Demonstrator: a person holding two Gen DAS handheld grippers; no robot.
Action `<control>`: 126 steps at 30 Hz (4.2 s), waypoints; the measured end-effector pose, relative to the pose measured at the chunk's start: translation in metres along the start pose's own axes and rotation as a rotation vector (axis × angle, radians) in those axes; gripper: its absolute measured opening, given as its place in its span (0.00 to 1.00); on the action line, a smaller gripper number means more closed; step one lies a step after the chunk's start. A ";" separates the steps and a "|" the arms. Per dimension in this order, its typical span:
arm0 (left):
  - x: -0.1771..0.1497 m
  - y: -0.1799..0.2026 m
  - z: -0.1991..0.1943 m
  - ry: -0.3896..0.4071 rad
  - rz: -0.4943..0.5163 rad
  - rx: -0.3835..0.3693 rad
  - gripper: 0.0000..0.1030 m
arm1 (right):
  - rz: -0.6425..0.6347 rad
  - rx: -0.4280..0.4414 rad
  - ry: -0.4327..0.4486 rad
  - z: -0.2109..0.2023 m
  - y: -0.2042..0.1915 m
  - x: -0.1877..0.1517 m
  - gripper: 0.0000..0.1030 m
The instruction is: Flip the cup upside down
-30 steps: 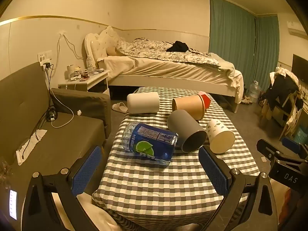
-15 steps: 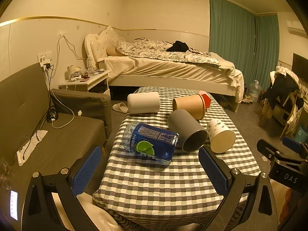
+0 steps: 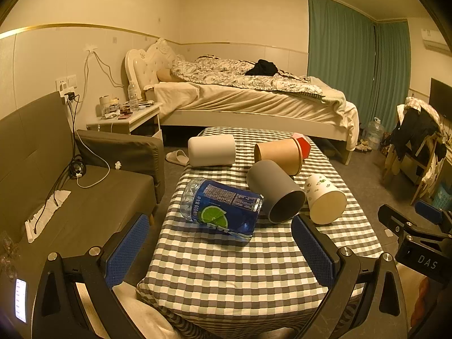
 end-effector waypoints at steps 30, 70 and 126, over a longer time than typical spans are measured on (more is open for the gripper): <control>0.000 0.000 0.000 -0.002 0.002 0.001 1.00 | -0.002 0.000 -0.003 0.000 -0.002 -0.001 1.00; -0.004 -0.025 0.026 -0.156 -0.092 0.032 1.00 | -0.149 0.135 -0.084 0.016 -0.021 0.018 1.00; 0.072 -0.068 0.066 -0.157 -0.170 0.111 1.00 | -1.021 0.204 -0.150 0.074 -0.128 0.128 0.86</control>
Point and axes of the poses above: each gripper's, at about its wrist camera, not at the fingertips, and z roughly the way its jaws point, y to its right, x to its top, the point moved 7 cm from there along z, roughly the way its jaws point, and after that the axes turned 11 degrees about -x, right-handed, at the moved point
